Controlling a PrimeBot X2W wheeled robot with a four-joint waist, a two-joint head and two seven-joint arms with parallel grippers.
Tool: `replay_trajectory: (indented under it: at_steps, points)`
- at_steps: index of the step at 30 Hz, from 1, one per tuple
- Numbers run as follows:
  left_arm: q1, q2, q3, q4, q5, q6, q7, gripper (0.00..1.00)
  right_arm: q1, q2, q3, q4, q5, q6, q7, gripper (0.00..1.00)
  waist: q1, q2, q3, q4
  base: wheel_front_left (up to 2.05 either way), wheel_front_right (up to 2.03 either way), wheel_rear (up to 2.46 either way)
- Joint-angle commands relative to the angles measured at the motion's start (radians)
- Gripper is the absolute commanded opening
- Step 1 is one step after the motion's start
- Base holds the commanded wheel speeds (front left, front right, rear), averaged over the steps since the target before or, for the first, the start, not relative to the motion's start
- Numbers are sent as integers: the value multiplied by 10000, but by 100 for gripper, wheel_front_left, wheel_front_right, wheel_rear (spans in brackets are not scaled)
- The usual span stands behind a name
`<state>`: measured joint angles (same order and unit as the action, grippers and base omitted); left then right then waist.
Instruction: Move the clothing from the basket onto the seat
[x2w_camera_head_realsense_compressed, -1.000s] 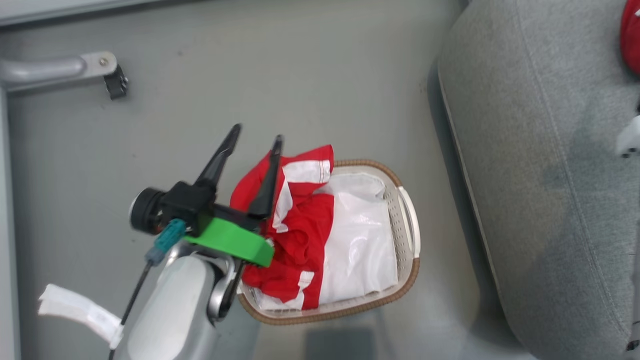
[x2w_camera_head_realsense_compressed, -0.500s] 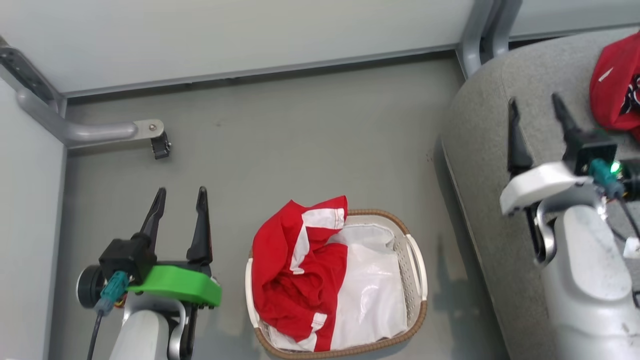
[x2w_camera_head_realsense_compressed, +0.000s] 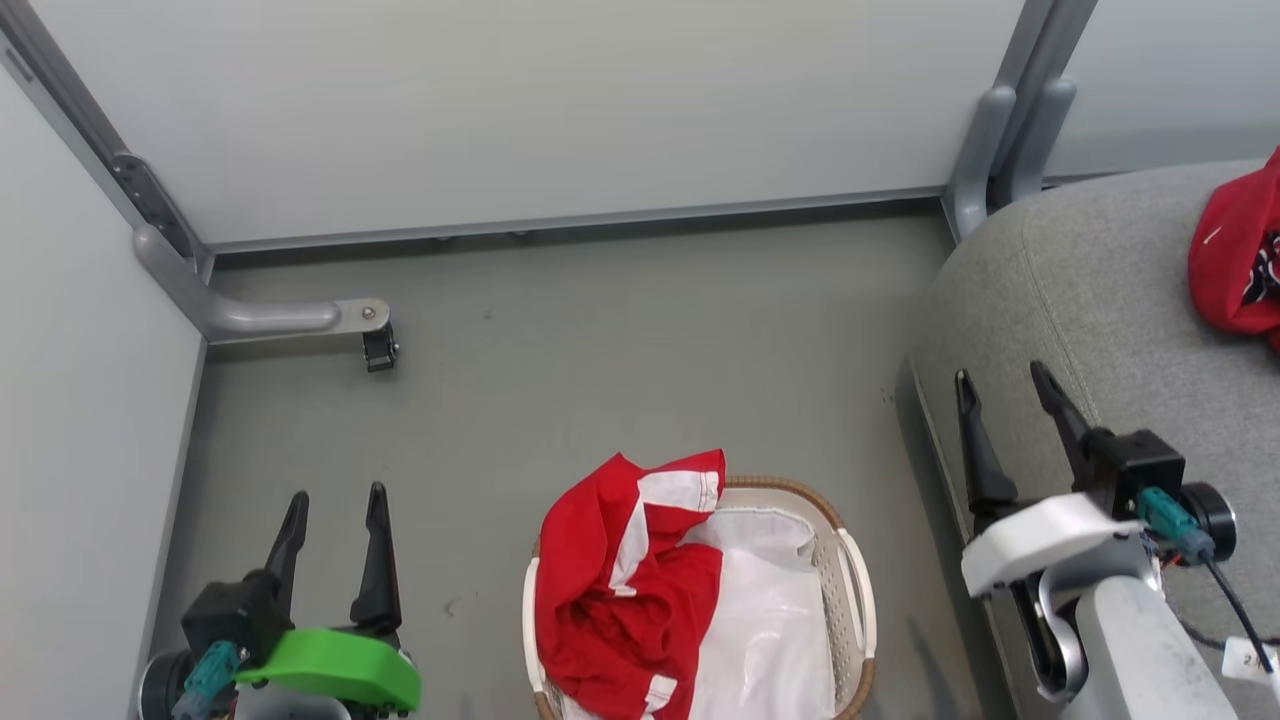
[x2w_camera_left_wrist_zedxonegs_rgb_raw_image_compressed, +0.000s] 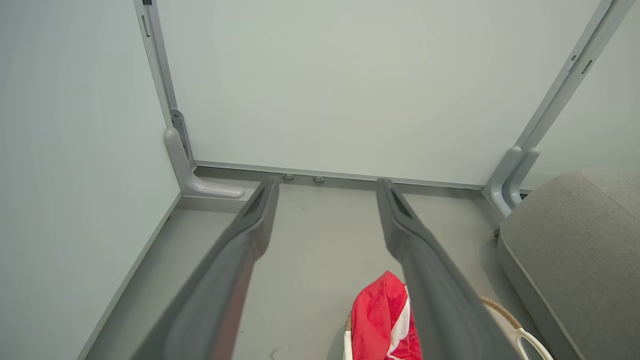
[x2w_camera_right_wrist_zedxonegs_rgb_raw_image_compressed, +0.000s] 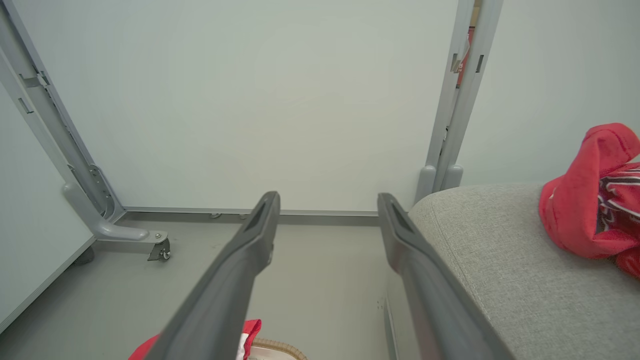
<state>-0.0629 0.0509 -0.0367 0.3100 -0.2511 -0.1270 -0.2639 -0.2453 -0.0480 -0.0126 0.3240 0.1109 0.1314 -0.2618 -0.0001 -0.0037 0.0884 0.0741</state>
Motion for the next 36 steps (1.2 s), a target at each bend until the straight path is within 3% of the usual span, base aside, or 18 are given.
replay_trajectory:
  at_steps: [1,11,36]
  points:
    - [243,-1,26,21,-89,-34,-9,100,325,-46,41,-78,88,-14,-48,100,1,37,-320,119,0,0,0]
    - [583,-4,-135,81,-203,-46,-9,100,980,-45,403,-194,235,-14,-48,100,1,37,-564,128,0,0,0]
    - [329,-4,-455,219,-192,-57,-9,100,858,-44,405,-134,132,-14,-49,100,1,37,-334,26,0,0,0]
